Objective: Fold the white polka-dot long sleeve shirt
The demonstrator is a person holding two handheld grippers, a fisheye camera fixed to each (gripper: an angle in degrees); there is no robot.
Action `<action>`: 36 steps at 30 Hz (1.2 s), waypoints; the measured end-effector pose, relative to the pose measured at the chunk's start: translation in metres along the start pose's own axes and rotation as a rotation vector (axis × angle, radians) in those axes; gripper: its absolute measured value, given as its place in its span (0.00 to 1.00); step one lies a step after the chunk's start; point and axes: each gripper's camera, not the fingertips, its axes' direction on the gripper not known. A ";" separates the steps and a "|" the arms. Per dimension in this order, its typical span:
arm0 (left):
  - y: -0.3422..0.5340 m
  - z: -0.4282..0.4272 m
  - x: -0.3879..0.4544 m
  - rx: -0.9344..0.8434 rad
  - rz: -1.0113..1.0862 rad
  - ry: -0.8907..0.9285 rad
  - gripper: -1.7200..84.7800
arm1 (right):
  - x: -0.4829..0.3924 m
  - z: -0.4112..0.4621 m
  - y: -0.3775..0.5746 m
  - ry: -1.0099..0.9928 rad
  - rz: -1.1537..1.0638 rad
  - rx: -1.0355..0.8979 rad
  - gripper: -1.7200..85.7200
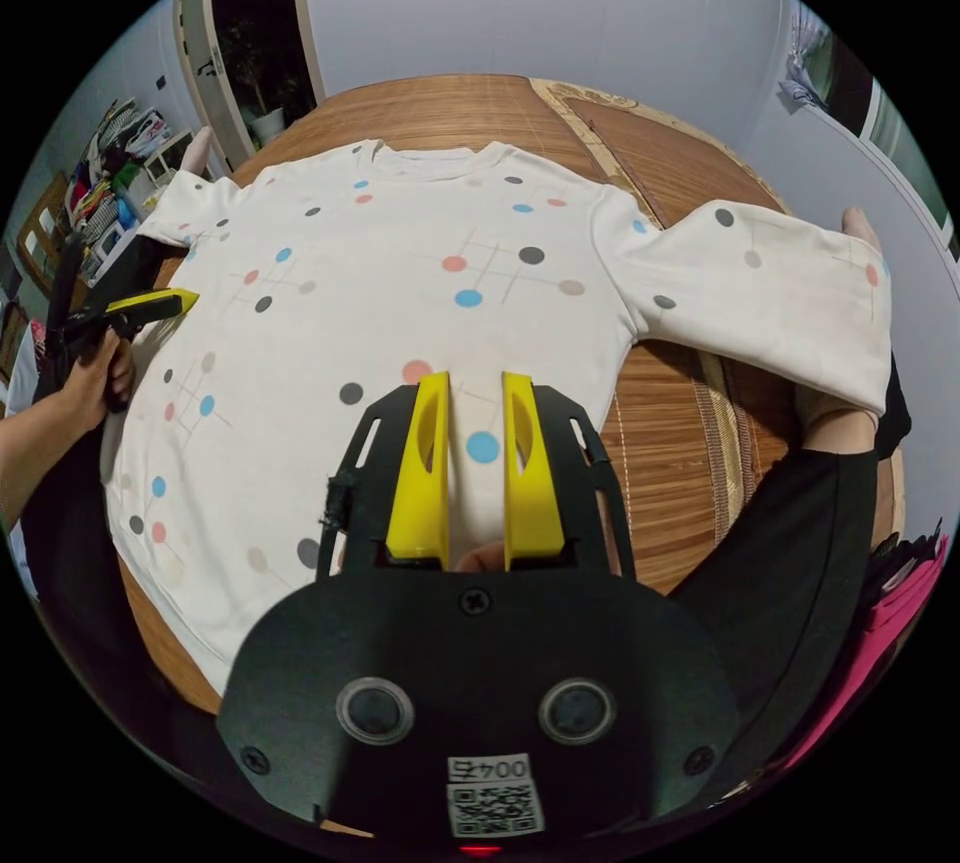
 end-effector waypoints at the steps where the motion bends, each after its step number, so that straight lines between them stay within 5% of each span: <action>1: 0.000 -0.002 -0.005 0.000 -0.003 0.005 0.02 | 0.000 0.000 0.000 0.000 0.000 0.000 0.12; 10: 0.004 -0.052 -0.102 -0.009 -0.142 0.259 0.05 | -0.008 0.003 -0.002 0.008 -0.004 0.001 0.12; 14: 0.013 -0.161 -0.188 0.304 -0.303 0.471 0.10 | -0.011 0.004 -0.005 0.007 -0.005 0.001 0.12; 19: 0.061 -0.255 -0.365 0.534 -0.682 0.517 0.15 | -0.013 0.005 -0.007 0.008 -0.006 0.001 0.12; 24: 0.113 -0.229 -0.526 0.451 -1.069 0.671 0.18 | -0.017 0.007 -0.012 0.014 -0.013 0.000 0.12; 36: 0.081 -0.169 -0.608 0.310 -1.141 0.743 0.18 | -0.021 0.011 -0.022 0.018 -0.016 0.004 0.12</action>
